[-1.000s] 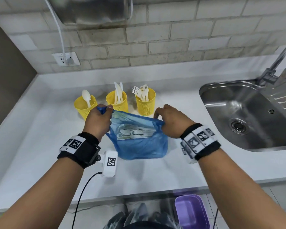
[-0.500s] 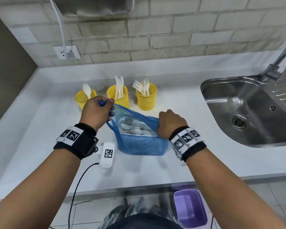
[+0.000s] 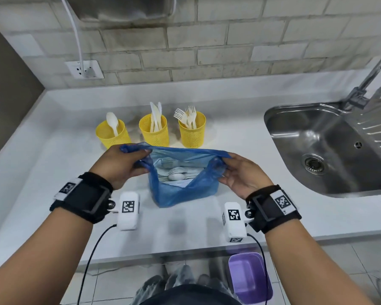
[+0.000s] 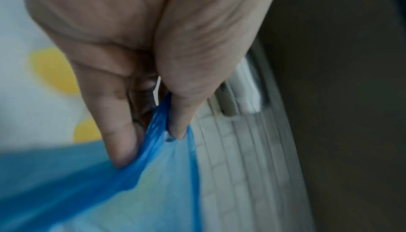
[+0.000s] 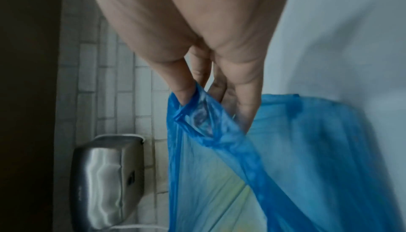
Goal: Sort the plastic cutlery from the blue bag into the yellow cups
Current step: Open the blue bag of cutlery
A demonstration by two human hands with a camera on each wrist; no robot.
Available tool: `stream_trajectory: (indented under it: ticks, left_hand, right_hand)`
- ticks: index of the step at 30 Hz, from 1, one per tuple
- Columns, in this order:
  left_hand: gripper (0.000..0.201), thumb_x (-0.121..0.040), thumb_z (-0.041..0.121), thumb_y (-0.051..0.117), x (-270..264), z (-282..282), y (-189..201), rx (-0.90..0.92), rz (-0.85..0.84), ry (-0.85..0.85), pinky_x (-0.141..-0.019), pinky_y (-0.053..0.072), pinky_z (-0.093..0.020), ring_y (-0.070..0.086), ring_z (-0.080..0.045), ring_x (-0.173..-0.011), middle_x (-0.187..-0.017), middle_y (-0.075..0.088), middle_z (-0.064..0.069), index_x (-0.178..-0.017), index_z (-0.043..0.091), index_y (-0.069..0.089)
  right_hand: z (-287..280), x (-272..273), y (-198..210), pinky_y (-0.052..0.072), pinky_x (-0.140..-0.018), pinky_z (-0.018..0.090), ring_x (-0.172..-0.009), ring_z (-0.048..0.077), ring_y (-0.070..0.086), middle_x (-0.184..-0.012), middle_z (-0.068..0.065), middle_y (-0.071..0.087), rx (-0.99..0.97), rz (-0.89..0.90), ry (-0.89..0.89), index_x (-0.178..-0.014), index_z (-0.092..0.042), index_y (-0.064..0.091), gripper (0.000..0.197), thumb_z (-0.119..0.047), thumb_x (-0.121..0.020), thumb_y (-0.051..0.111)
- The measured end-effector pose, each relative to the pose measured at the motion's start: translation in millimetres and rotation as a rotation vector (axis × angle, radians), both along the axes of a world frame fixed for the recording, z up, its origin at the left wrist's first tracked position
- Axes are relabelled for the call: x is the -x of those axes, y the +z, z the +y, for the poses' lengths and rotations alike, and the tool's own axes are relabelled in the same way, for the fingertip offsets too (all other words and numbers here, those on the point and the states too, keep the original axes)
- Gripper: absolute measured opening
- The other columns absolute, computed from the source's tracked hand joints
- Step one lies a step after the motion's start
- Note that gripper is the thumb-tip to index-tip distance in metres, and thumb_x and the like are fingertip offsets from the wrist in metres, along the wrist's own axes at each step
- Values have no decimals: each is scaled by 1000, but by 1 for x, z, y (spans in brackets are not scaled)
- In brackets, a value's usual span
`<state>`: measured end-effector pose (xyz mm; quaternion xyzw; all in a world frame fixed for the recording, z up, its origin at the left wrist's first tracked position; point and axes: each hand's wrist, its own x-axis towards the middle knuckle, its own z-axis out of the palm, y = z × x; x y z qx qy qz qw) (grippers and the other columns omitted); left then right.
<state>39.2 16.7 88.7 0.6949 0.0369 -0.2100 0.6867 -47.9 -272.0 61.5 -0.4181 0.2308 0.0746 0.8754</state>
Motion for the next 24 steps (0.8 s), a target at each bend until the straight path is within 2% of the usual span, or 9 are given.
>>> stream_trajectory:
  ticks: [4,7,9,12,14,16,18,20,24]
  left_hand:
    - [4,-94,8,66,-6,-6,-13,507,331,208,-64,62,-25,69,-11,-66,-75,67,-4,-90,8,66]
    - [43,-52,-8,93,-9,-1,-33,765,454,283,-65,63,-26,73,-17,-75,-85,73,-10,-90,-2,72]
    - [39,-58,-7,90,-4,0,-39,813,548,300,-59,57,-19,70,-14,-64,-78,71,-4,-94,-1,74]
    - [14,-93,25,70,0,3,-46,563,581,268,-50,53,-16,64,-8,-53,-65,67,3,-89,12,72]
    - [27,-86,39,77,3,4,-41,356,538,219,-48,50,-18,55,-9,-46,-57,58,3,-84,14,67]
    - [50,-72,40,89,5,3,-39,212,433,195,-63,54,-23,60,-13,-62,-78,63,-4,-106,8,69]
    - [91,-65,47,93,10,2,-37,-76,296,166,-78,57,-33,64,-17,-92,-115,60,-5,-140,14,52]
    - [106,-61,64,90,17,1,-36,-520,59,111,-97,53,-43,56,-21,-116,-139,45,-7,-147,30,39]
    - [82,-68,71,80,33,-8,-33,-996,-346,56,-103,42,-43,45,-32,-124,-128,48,-10,-130,25,53]
  right_hand:
    - [5,-13,-1,35,-113,34,-75,20,54,-76,15,61,-244,79,-74,-105,7,70,30,4,-76,65]
    - [7,-20,-4,58,-88,47,-84,37,69,-93,24,70,-270,155,-89,-92,0,69,10,-4,-92,60]
    - [8,-24,-15,62,-73,48,-73,35,72,-85,19,73,-280,207,-151,-80,-3,66,25,-7,-100,51]
    - [9,-22,-24,55,-70,38,-70,30,62,-84,12,64,-228,258,-226,-82,-7,62,15,-12,-95,58]
    - [10,-22,-29,47,-51,30,-63,26,50,-87,14,58,-116,253,-193,-89,-7,59,10,-14,-92,65]
    - [11,-20,-32,44,-46,28,-58,25,48,-92,17,57,163,147,-90,-101,-7,60,17,-15,-90,71]
    - [14,-14,-34,53,-61,33,-71,25,60,-107,14,58,522,64,58,-116,-20,58,42,-26,-82,81]
    - [17,-6,-33,52,-85,32,-99,21,58,-123,7,44,913,17,181,-127,-31,53,59,-37,-77,84]
    - [27,10,-28,43,-96,41,-122,30,33,-137,7,29,1728,-120,217,-139,-27,45,72,-49,-78,77]
